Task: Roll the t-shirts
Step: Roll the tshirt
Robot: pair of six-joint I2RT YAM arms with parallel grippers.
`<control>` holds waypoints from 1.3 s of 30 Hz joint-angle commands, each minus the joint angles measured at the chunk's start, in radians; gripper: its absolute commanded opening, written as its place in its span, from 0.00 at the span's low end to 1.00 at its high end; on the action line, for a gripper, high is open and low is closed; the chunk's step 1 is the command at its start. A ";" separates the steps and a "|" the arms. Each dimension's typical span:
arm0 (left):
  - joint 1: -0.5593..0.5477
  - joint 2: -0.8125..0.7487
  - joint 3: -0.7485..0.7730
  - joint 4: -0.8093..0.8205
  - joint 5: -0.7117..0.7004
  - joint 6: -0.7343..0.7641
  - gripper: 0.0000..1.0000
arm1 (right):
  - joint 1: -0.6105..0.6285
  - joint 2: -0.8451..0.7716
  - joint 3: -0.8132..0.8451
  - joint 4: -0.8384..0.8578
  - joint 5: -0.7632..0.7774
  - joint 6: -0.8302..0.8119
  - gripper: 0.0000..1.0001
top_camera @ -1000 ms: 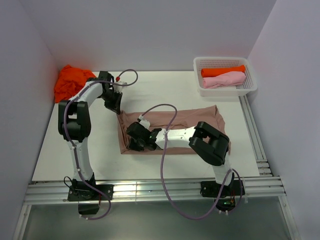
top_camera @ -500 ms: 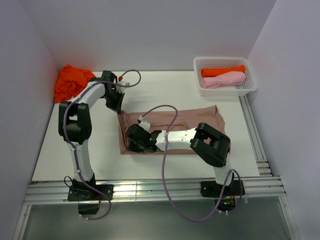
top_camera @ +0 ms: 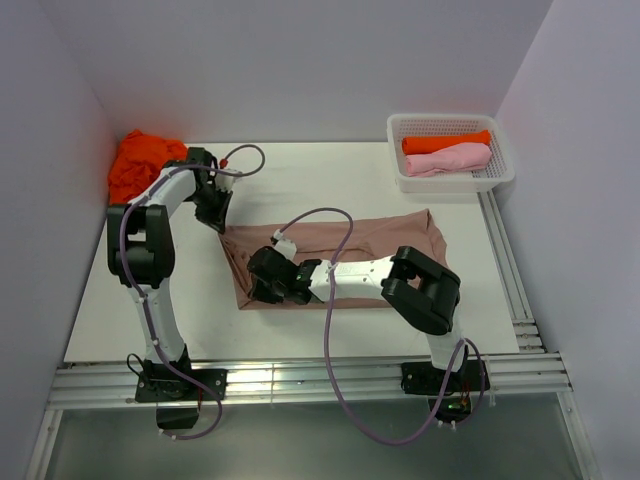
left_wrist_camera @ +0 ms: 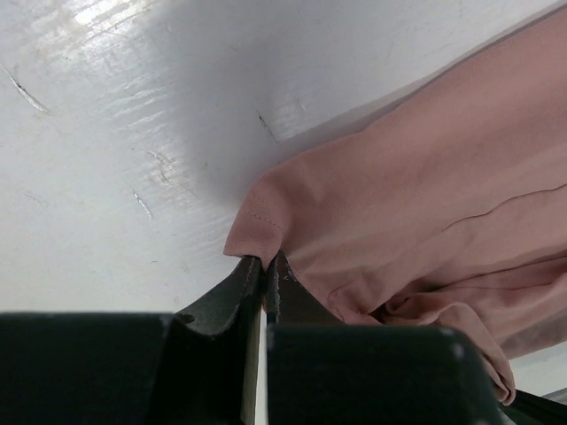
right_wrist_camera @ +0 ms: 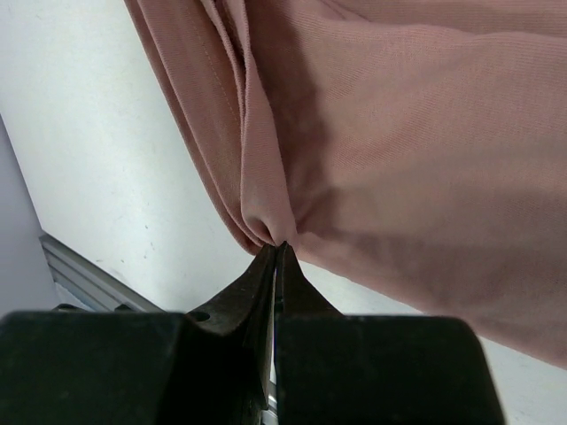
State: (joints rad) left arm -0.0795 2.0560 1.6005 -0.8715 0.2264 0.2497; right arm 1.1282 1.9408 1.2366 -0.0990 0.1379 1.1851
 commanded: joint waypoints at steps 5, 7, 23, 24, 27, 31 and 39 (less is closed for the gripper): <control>-0.002 -0.019 0.035 0.026 -0.004 0.016 0.06 | 0.010 -0.036 0.001 -0.010 0.032 0.005 0.00; -0.003 -0.016 0.047 0.016 0.004 0.008 0.07 | 0.010 -0.034 -0.012 0.001 0.031 0.016 0.00; -0.062 -0.007 0.101 -0.009 0.002 -0.021 0.23 | 0.013 -0.069 -0.103 0.051 0.045 0.077 0.12; -0.063 -0.007 0.104 -0.009 -0.001 -0.021 0.23 | 0.015 -0.071 -0.107 0.051 0.049 0.077 0.15; -0.075 -0.005 0.107 -0.009 -0.007 -0.029 0.23 | 0.016 -0.082 -0.098 0.039 0.060 0.071 0.27; -0.088 0.001 0.102 -0.006 -0.010 -0.035 0.22 | 0.015 -0.091 -0.025 -0.037 0.106 0.012 0.33; -0.103 0.009 0.107 -0.007 -0.021 -0.050 0.19 | -0.019 -0.039 0.162 -0.073 0.155 -0.189 0.44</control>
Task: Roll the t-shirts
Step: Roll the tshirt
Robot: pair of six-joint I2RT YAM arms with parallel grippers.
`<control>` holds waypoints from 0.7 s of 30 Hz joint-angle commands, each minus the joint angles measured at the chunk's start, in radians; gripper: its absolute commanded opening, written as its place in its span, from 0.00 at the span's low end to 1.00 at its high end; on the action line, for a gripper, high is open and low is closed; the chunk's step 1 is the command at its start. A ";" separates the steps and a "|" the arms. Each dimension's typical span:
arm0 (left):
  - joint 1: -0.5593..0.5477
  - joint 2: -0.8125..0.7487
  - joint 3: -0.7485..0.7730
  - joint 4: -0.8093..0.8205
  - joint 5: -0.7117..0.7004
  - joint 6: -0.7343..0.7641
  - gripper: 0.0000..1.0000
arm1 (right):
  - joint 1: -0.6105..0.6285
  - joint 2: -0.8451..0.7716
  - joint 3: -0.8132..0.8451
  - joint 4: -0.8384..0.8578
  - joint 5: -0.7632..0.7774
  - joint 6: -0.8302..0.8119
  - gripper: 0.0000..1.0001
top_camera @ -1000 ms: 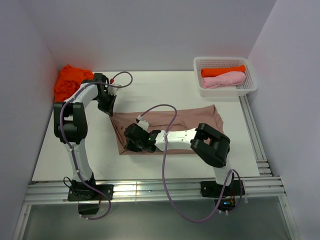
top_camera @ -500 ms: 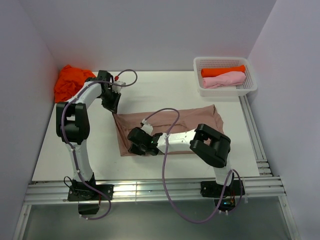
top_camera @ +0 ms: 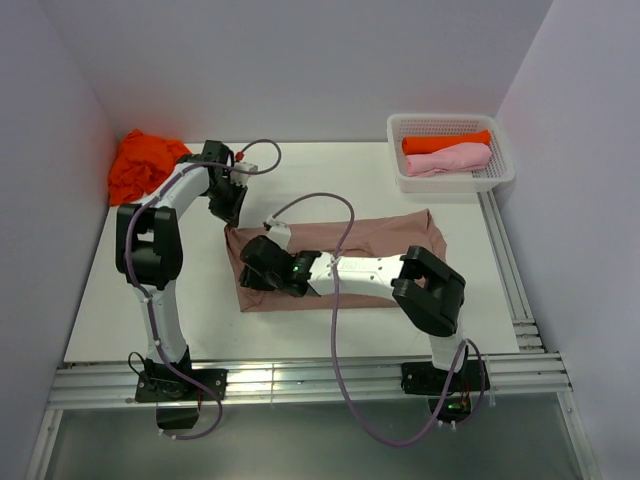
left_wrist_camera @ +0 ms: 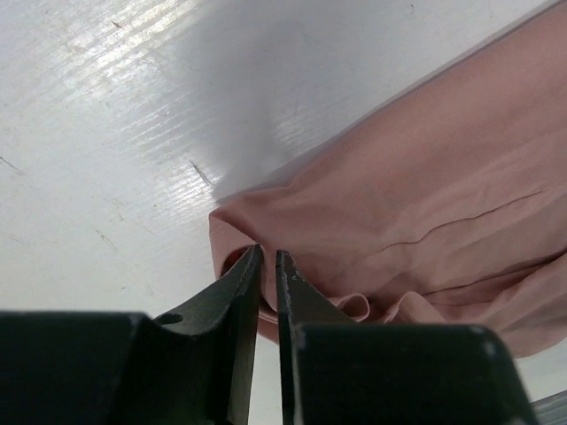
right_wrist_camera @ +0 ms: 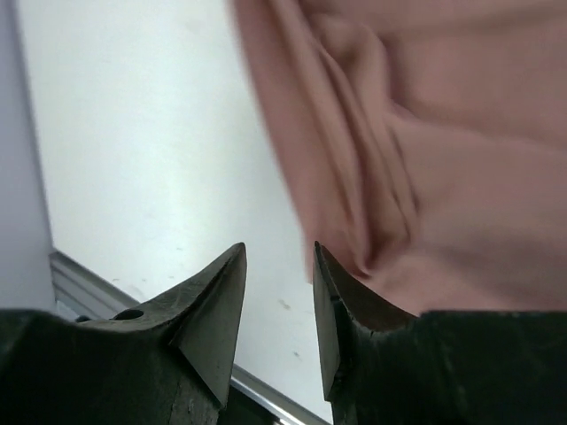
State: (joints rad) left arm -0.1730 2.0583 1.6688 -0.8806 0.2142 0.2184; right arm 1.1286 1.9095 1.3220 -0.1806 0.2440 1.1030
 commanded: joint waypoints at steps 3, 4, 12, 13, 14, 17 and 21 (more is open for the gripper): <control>-0.013 0.011 0.045 0.000 -0.010 -0.024 0.16 | -0.056 0.034 0.134 0.026 0.049 -0.184 0.45; -0.014 0.013 0.049 0.000 -0.012 -0.025 0.15 | -0.061 0.046 0.150 0.029 0.052 -0.221 0.46; -0.023 0.017 0.065 -0.011 -0.022 -0.033 0.08 | -0.075 0.186 0.315 0.067 0.086 -0.399 0.56; -0.023 0.019 0.065 -0.011 -0.021 -0.033 0.08 | -0.075 0.197 0.324 0.072 0.096 -0.423 0.58; -0.023 0.020 0.066 -0.011 -0.022 -0.036 0.08 | -0.075 0.216 0.344 0.072 0.100 -0.436 0.60; -0.026 0.025 0.071 -0.011 -0.021 -0.036 0.08 | -0.073 0.249 0.370 0.081 0.132 -0.466 0.64; -0.029 0.026 0.072 -0.011 -0.024 -0.036 0.08 | -0.075 0.266 0.379 0.107 0.162 -0.495 0.66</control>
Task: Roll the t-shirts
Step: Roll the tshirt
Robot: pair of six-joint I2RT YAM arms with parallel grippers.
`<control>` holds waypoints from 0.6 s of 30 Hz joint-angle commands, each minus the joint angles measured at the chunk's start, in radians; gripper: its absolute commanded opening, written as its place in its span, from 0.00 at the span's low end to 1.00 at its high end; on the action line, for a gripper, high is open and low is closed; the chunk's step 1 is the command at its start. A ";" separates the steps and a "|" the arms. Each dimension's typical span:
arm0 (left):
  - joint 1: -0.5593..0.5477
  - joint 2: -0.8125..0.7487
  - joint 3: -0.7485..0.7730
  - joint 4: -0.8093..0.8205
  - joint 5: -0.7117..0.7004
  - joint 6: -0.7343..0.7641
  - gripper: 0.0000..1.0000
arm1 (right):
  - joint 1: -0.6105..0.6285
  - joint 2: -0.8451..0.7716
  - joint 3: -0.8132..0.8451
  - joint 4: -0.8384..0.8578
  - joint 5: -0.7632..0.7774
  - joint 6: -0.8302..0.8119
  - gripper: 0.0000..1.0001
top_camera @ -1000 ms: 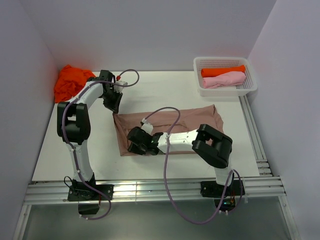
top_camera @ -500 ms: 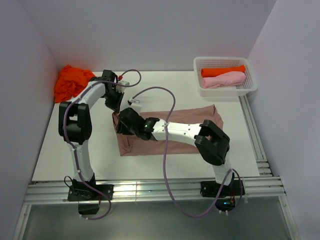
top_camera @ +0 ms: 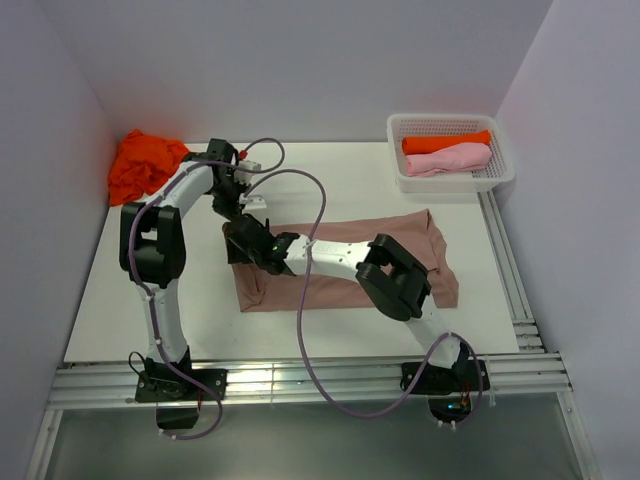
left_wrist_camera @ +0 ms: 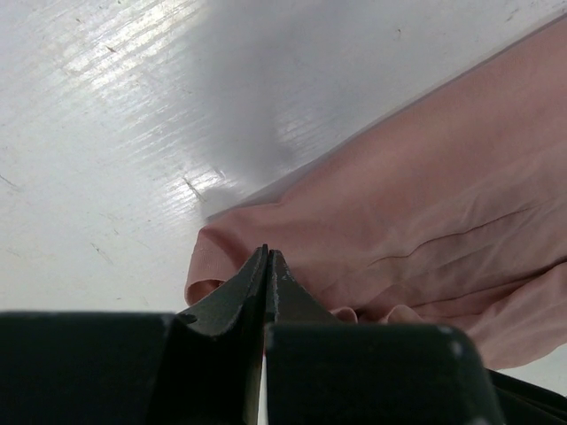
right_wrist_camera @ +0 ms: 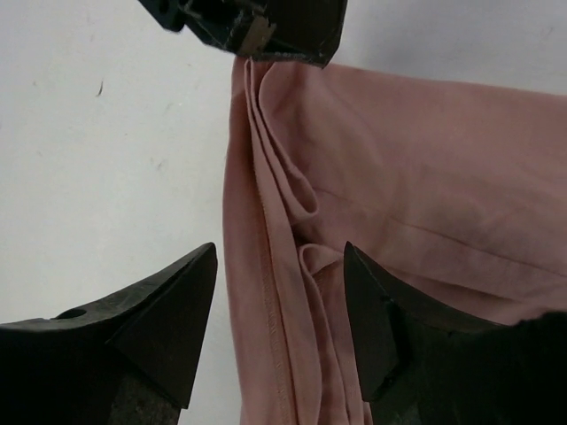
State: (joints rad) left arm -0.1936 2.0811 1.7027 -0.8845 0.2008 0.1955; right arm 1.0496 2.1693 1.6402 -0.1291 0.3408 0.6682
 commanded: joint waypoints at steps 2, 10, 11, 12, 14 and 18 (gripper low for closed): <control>-0.009 0.005 0.041 -0.008 -0.009 -0.014 0.07 | 0.006 0.017 0.079 0.048 0.098 -0.073 0.67; -0.007 0.005 0.080 -0.014 -0.018 -0.019 0.19 | 0.007 0.093 0.196 0.006 0.106 -0.131 0.71; -0.004 0.008 0.104 -0.022 -0.018 -0.021 0.25 | 0.007 0.098 0.204 0.002 0.103 -0.137 0.71; 0.002 0.011 0.119 -0.030 -0.018 -0.024 0.28 | 0.007 0.101 0.210 0.000 0.102 -0.142 0.71; 0.009 0.022 0.168 -0.048 -0.009 -0.025 0.35 | 0.009 0.115 0.236 -0.006 0.101 -0.154 0.72; 0.043 0.046 0.242 -0.083 0.005 -0.021 0.39 | 0.007 0.162 0.314 -0.046 0.099 -0.186 0.73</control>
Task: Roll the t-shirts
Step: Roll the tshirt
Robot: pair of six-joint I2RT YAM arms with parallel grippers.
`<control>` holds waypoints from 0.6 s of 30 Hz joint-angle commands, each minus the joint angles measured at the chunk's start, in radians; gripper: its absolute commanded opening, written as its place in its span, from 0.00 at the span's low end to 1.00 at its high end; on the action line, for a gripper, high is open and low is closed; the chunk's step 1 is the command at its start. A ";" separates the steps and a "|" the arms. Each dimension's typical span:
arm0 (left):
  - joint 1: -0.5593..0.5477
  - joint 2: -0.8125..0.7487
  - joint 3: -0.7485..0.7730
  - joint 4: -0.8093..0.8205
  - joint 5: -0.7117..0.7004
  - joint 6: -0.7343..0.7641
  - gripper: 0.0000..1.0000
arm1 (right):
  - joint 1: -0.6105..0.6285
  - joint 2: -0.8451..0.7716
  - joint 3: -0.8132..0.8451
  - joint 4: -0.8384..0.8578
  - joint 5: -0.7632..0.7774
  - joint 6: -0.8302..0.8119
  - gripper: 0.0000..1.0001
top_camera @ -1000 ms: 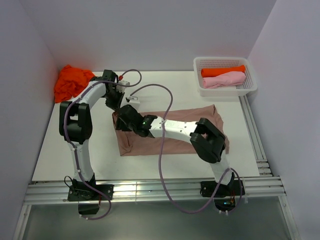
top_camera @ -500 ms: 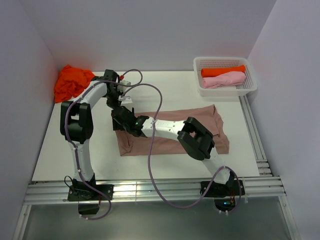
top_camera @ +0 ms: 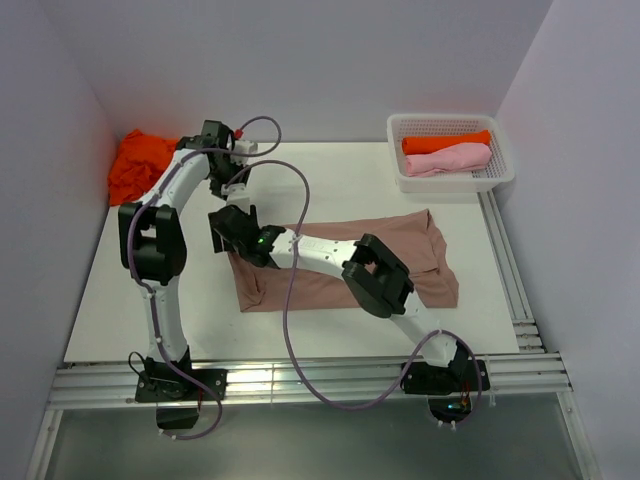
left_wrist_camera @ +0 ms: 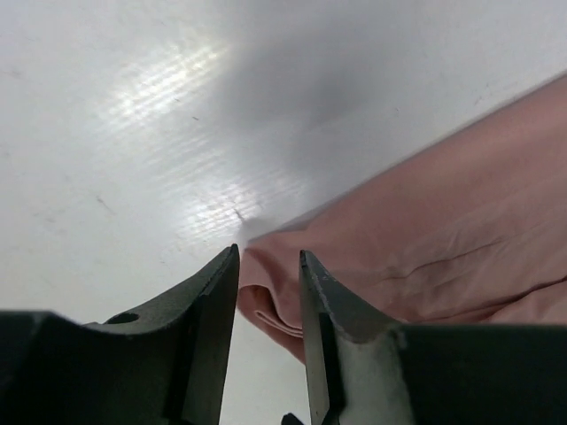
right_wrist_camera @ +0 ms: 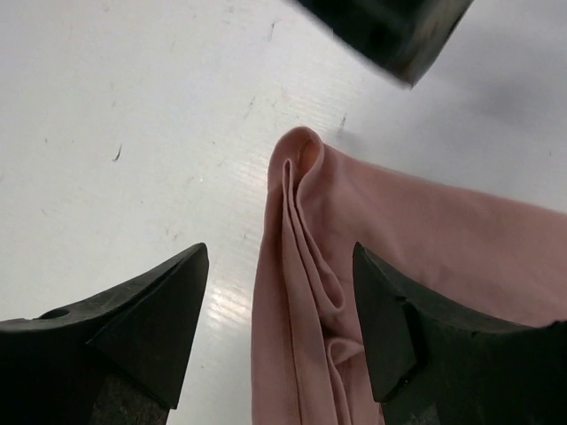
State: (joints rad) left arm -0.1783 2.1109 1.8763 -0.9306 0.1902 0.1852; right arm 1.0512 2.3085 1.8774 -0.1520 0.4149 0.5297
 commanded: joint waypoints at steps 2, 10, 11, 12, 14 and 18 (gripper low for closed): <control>0.043 0.024 0.099 -0.045 0.028 -0.009 0.40 | 0.004 0.064 0.140 -0.063 0.024 -0.065 0.74; 0.135 0.026 0.129 -0.057 0.058 0.005 0.40 | -0.003 0.143 0.233 -0.126 0.016 -0.071 0.72; 0.143 0.024 0.124 -0.057 0.060 0.007 0.40 | -0.008 0.143 0.235 -0.127 0.013 -0.069 0.72; 0.157 0.023 0.123 -0.056 0.061 0.007 0.40 | -0.008 0.149 0.235 -0.130 0.012 -0.069 0.72; 0.171 0.018 0.113 -0.056 0.078 0.008 0.40 | -0.010 0.152 0.239 -0.135 0.010 -0.074 0.68; 0.212 0.012 0.098 -0.051 0.107 0.010 0.39 | -0.010 0.147 0.235 -0.136 0.002 -0.079 0.59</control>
State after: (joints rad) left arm 0.0109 2.1422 1.9671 -0.9741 0.2462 0.1890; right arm 1.0470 2.4527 2.0705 -0.2852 0.4175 0.4713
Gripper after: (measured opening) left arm 0.396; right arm 0.610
